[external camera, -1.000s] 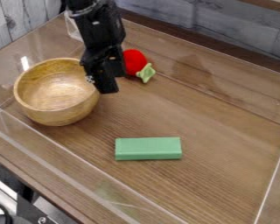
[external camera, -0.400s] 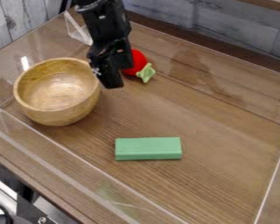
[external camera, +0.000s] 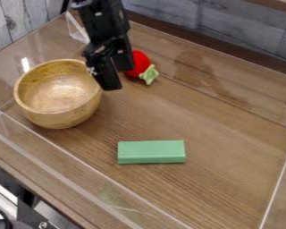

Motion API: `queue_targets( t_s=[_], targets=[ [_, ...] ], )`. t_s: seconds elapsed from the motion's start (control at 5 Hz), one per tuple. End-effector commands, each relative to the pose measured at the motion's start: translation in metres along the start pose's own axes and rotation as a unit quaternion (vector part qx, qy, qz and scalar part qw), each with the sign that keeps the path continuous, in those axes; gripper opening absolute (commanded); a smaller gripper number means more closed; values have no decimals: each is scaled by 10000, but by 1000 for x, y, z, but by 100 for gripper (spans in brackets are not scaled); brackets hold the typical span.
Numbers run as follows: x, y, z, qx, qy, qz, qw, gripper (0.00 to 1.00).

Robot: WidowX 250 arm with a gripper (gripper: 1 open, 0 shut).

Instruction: Remove the green stick from the brown bowl and put it on the table

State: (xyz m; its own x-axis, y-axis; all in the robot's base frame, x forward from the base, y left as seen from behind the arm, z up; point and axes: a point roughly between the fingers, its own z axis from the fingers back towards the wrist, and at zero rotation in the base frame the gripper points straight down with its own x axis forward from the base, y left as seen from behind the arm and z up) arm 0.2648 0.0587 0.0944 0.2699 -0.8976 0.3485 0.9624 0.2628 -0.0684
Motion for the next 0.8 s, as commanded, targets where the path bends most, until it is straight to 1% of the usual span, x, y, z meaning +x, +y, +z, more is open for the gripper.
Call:
queue_targets(
  t_s=[0.0,0.2,0.4,0.6],
  targets=[
    [16,-5,11,242,-33,-94,9997,100],
    [22,-1,15,151,-110,-156,9997,100],
    [27,4,19,80,-259,-292,9992,100],
    [28,-2,32,155,-308,-47,9994,100]
  ],
)
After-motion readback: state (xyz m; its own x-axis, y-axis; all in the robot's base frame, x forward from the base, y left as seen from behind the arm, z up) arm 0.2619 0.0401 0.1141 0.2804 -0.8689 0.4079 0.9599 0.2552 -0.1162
